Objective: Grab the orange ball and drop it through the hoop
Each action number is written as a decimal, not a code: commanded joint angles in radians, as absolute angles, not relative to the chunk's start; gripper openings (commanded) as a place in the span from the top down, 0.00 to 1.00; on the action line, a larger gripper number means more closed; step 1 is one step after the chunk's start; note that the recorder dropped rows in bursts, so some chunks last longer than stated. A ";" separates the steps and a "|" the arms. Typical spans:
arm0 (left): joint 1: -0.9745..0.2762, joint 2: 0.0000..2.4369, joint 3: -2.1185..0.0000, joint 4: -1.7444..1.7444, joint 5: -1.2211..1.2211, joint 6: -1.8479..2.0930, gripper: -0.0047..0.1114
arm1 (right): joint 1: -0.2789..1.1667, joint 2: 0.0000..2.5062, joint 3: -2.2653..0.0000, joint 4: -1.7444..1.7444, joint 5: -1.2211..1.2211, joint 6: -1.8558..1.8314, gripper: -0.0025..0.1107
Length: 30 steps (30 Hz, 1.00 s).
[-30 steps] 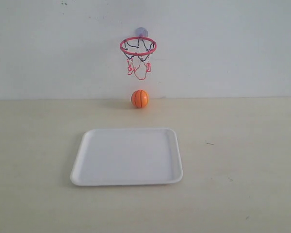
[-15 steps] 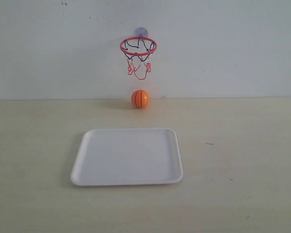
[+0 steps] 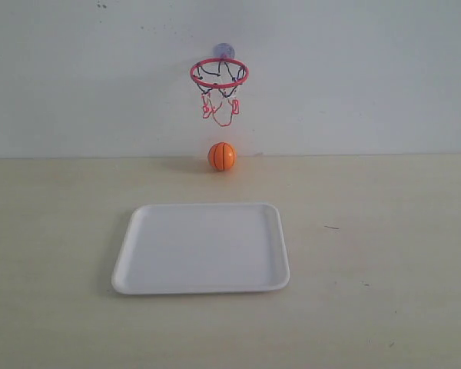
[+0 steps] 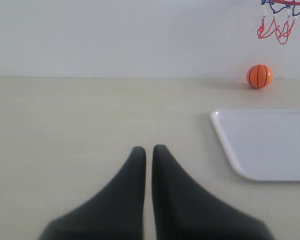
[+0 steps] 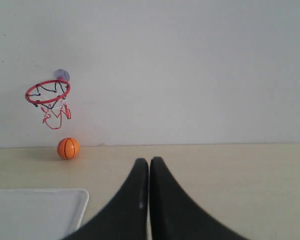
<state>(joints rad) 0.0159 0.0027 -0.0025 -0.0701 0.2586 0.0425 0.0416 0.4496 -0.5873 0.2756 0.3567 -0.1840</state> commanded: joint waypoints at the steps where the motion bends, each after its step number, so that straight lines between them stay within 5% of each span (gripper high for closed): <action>1: 0.019 0.000 0.000 -0.079 0.255 0.047 0.92 | 0.040 0.451 -0.505 0.212 0.306 -0.093 0.98; 20: 0.019 0.000 0.000 -0.079 0.255 0.047 0.92 | 0.040 0.442 -0.290 0.125 0.197 0.000 0.98; 30: 0.019 0.000 0.000 -0.079 0.255 0.047 0.92 | 0.044 0.108 -0.071 0.122 0.140 -0.070 0.98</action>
